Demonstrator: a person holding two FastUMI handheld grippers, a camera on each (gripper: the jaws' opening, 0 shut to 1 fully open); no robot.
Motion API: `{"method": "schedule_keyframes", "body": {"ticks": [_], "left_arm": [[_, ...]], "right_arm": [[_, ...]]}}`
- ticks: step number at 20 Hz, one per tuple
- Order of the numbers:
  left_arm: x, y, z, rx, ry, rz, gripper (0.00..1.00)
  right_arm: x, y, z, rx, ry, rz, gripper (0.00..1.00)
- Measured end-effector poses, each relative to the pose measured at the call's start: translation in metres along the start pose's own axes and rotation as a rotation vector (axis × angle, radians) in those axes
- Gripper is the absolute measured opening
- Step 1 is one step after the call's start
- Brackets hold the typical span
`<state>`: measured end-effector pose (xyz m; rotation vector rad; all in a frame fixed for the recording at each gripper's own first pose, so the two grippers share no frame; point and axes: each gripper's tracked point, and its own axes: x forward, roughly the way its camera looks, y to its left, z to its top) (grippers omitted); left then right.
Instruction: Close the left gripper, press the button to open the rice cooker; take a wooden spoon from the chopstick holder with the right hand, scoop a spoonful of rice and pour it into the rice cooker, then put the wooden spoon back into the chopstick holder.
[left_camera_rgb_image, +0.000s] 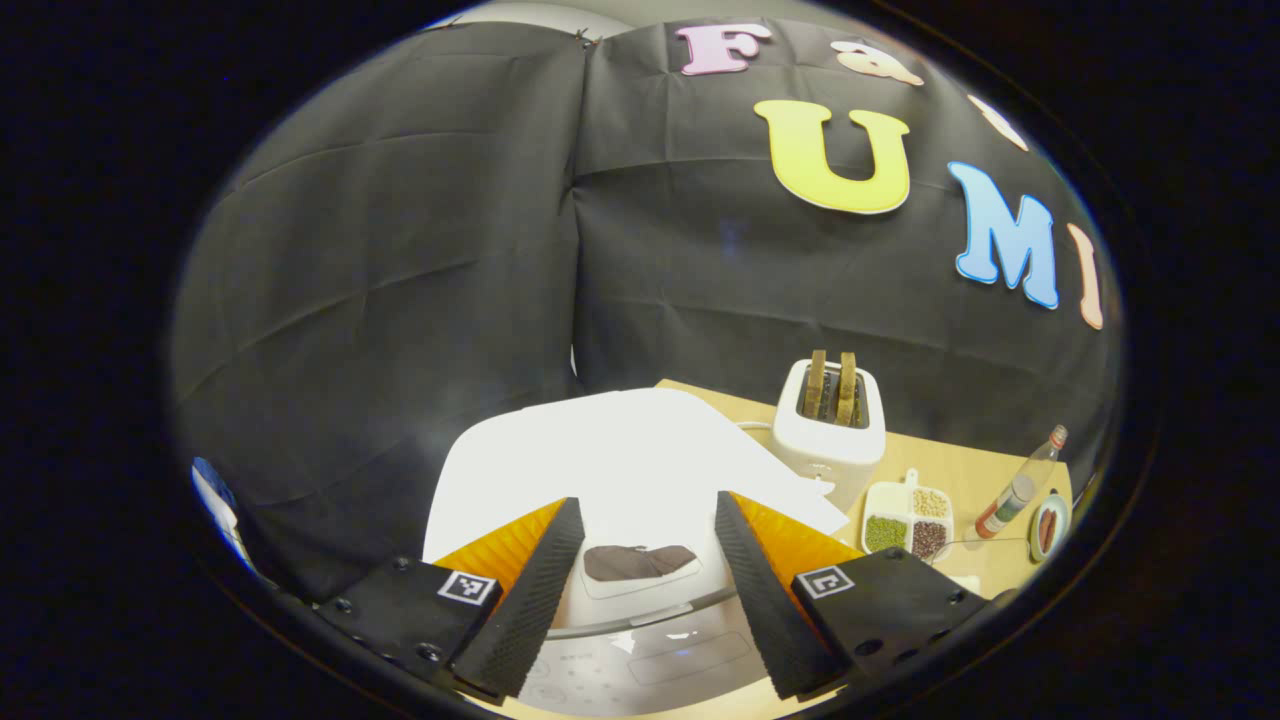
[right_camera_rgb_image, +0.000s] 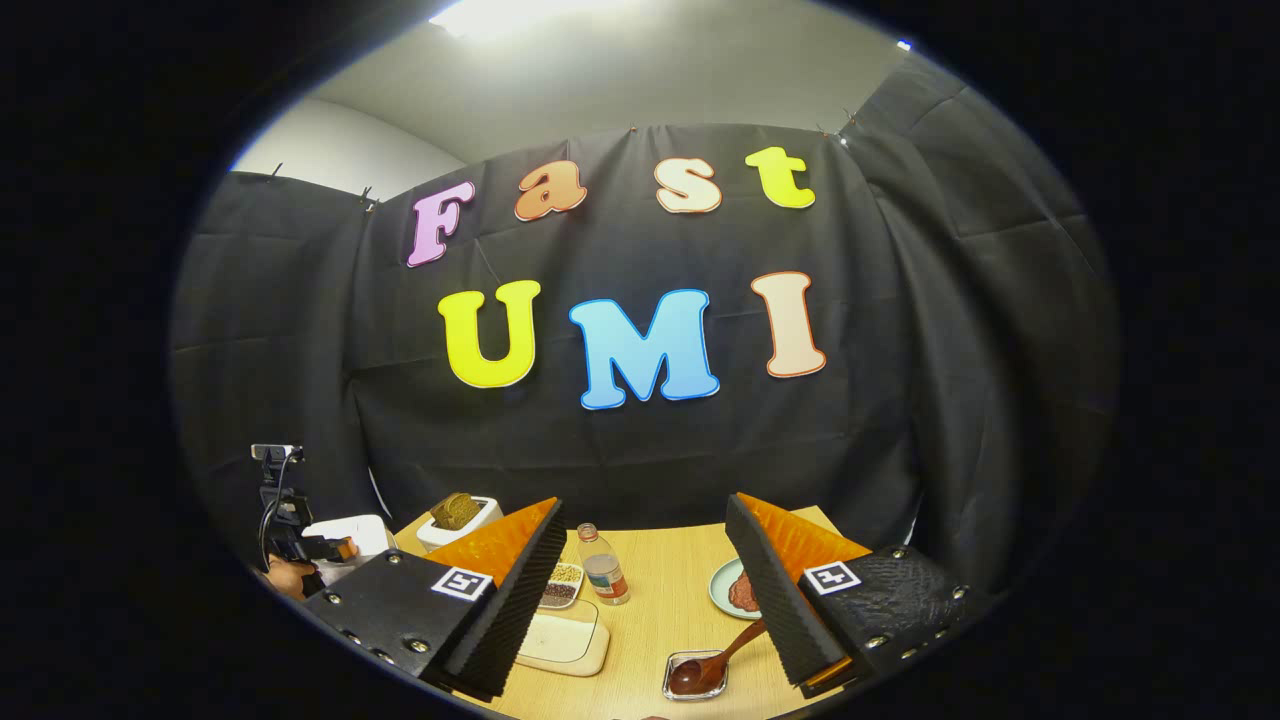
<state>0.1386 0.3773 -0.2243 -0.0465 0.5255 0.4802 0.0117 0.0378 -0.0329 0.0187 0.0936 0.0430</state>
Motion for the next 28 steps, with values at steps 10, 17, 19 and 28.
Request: {"method": "schedule_keyframes", "body": {"ticks": [10,17,19,28], "left_arm": [[0.004,-0.001,-0.014,0.009,0.035,-0.009,0.99],[0.005,0.0,-0.017,-0.006,0.073,-0.015,0.95],[0.005,-0.001,-0.016,0.005,0.079,-0.019,0.9],[-0.044,-0.029,0.047,-0.033,-0.095,-0.123,0.94]], "right_arm": [[0.001,0.0,-0.007,0.03,0.02,-0.004,0.98],[-0.002,0.001,-0.011,0.031,0.036,0.0,0.98],[-0.004,0.002,-0.011,0.032,0.033,0.004,0.98],[-0.017,-0.023,-0.004,0.034,0.011,-0.01,0.97]]}}
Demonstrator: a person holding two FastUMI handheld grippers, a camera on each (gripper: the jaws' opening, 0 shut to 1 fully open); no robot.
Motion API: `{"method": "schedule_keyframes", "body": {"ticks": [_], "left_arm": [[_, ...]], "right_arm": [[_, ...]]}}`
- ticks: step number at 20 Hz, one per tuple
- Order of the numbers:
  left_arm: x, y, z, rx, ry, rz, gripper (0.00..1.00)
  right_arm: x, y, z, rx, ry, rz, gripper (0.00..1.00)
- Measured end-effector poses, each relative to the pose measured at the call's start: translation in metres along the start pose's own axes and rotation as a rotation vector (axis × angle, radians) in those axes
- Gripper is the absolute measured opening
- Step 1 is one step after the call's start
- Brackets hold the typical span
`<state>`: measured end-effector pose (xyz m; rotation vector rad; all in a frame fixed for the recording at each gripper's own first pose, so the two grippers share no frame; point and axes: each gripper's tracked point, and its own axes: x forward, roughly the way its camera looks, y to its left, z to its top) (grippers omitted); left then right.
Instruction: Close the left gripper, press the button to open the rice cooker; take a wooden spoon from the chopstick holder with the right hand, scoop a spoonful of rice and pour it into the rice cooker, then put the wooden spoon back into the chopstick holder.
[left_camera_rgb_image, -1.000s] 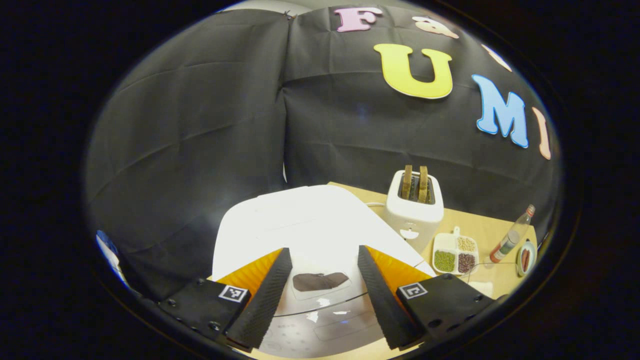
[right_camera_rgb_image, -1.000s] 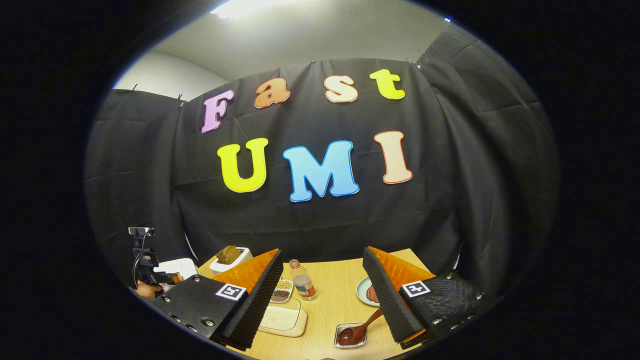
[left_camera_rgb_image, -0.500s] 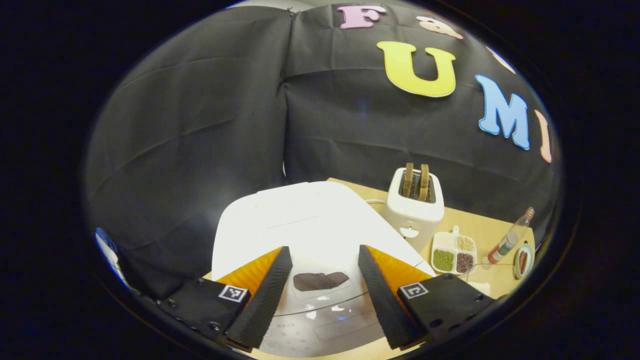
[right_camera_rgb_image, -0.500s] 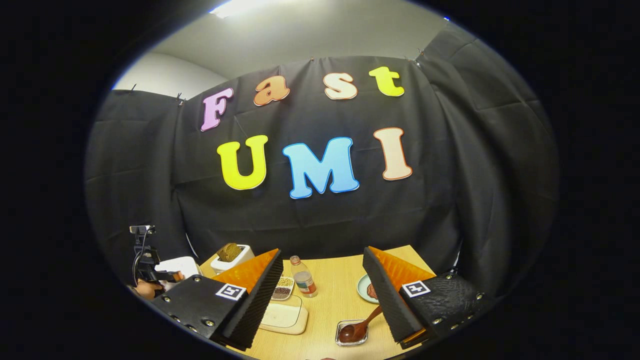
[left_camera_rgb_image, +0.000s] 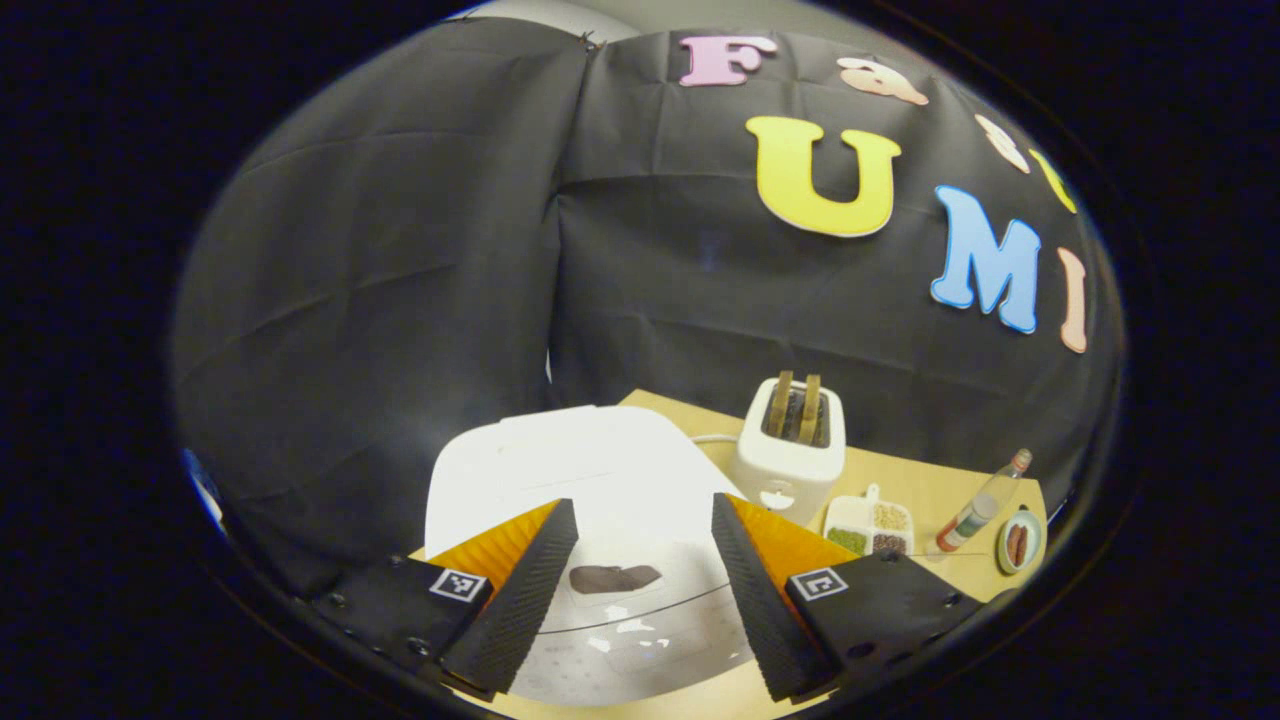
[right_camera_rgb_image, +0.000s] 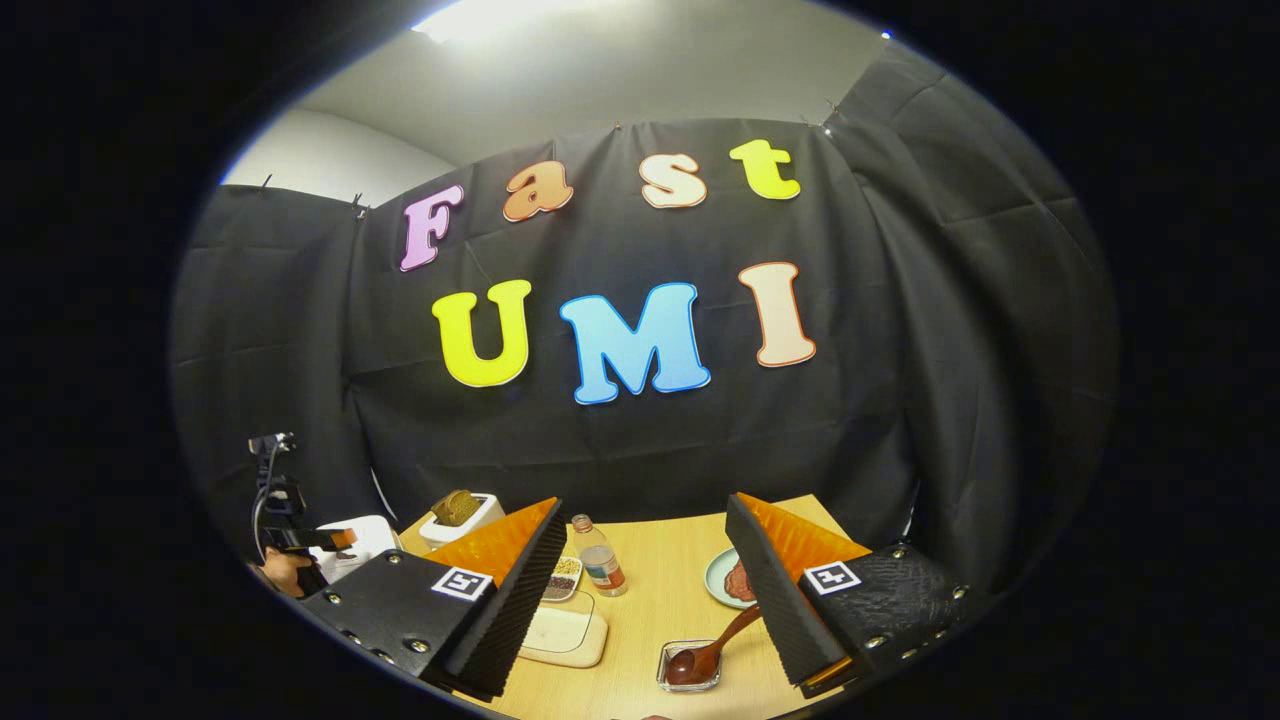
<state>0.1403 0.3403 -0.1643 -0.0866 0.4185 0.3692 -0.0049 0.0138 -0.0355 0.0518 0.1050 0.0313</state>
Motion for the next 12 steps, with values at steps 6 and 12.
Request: {"method": "schedule_keyframes", "body": {"ticks": [6,12], "left_arm": [[-0.104,-0.106,0.09,0.015,-0.229,-0.214,0.95],[-0.214,-0.191,0.123,0.017,-0.358,-0.325,0.96]], "right_arm": [[-0.003,-0.012,0.009,-0.014,-0.026,0.001,0.97],[-0.001,-0.011,0.029,-0.03,-0.068,0.018,0.97]]}}
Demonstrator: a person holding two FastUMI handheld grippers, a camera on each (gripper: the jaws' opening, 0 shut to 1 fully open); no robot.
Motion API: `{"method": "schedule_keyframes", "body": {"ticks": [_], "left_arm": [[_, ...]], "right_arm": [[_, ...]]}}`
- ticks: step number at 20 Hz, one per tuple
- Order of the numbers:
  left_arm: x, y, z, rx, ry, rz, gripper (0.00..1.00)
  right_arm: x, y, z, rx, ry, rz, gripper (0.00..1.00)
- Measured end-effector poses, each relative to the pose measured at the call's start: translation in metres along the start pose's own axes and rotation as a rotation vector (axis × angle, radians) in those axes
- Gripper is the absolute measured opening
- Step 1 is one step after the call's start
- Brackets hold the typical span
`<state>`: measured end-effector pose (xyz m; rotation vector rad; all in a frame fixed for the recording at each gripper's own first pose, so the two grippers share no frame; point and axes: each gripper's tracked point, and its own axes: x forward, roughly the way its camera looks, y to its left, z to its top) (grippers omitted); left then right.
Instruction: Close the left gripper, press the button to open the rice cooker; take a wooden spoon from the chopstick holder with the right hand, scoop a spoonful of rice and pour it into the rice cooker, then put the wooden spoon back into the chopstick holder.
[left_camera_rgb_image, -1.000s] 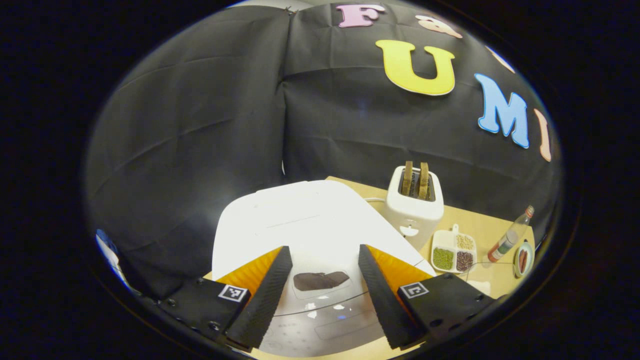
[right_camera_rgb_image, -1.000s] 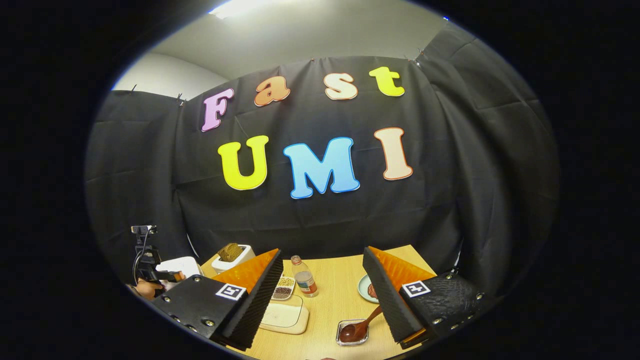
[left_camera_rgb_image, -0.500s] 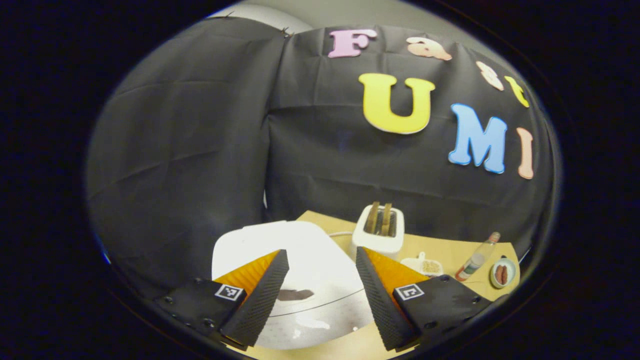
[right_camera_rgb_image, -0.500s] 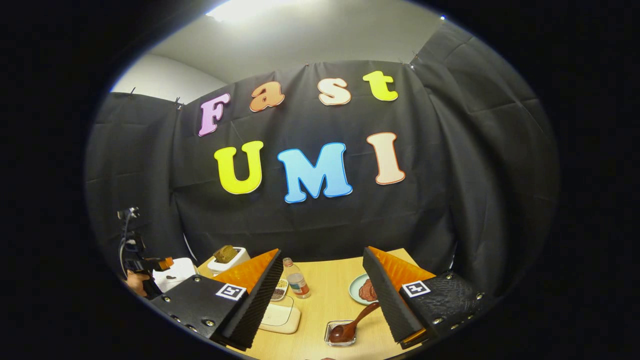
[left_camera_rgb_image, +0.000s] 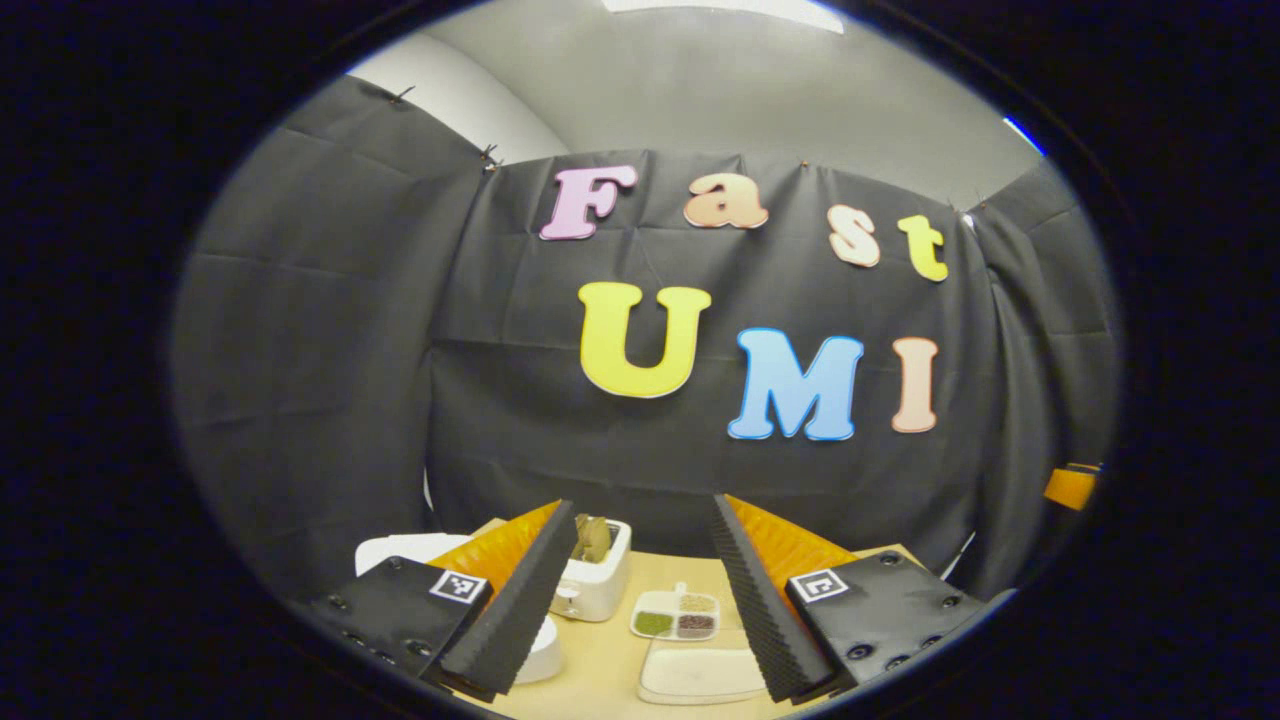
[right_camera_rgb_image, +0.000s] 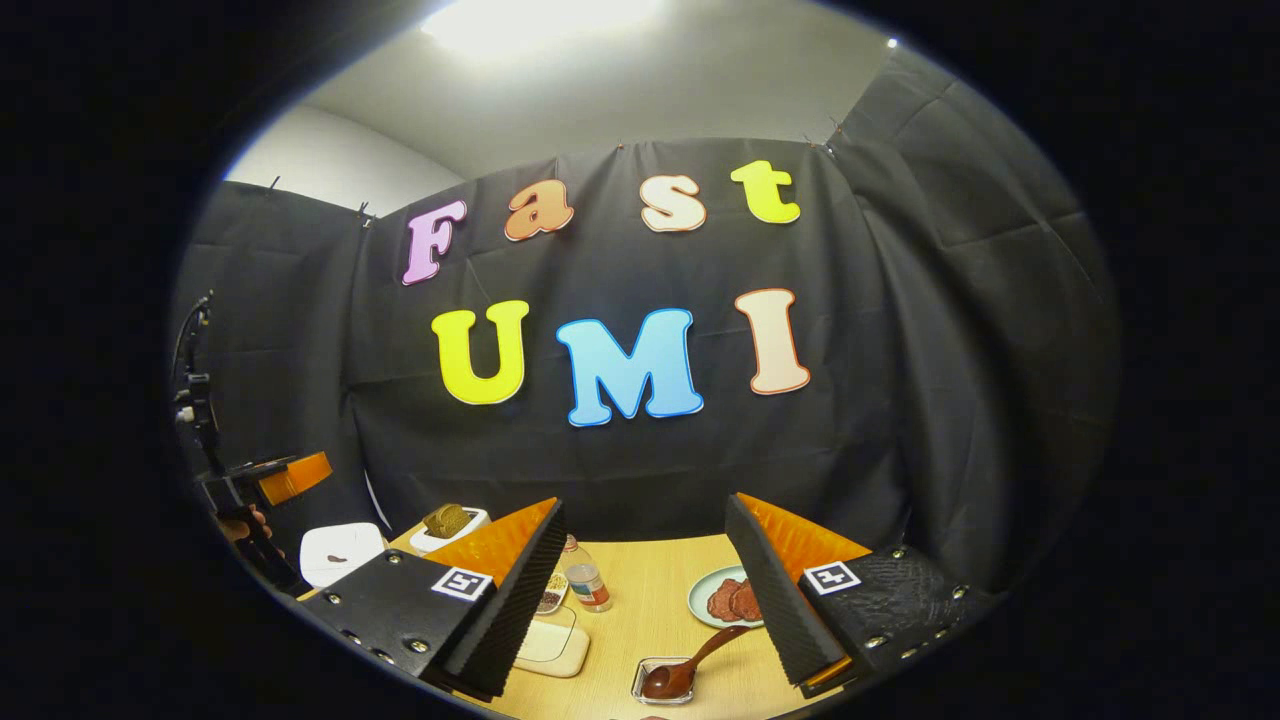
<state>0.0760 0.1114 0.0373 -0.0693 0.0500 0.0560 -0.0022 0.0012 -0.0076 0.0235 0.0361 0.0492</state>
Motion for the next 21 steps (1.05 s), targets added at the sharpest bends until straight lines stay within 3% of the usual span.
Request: {"method": "schedule_keyframes", "body": {"ticks": [3,6,12,14,15,21], "left_arm": [[-0.03,-0.042,0.003,0.02,-0.03,-0.03,0.95],[-0.045,-0.054,-0.002,0.025,-0.04,-0.026,0.96],[-0.05,-0.06,0.0,0.062,-0.045,0.016,0.96],[-0.052,-0.06,-0.002,0.065,-0.043,0.01,0.96],[-0.053,-0.062,-0.001,0.063,-0.042,0.004,0.96],[-0.058,-0.067,-0.001,0.07,-0.033,-0.05,0.95]], "right_arm": [[0.0,-0.002,0.005,-0.017,-0.028,-0.002,0.97],[0.001,0.0,0.003,-0.038,-0.032,0.01,0.98],[0.005,0.005,0.005,-0.023,-0.043,0.06,0.98],[0.008,0.007,0.003,-0.016,-0.04,0.066,0.93],[0.008,0.008,0.002,-0.014,-0.033,0.061,0.98],[-0.004,0.031,0.017,-0.019,-0.059,0.036,0.98]]}}
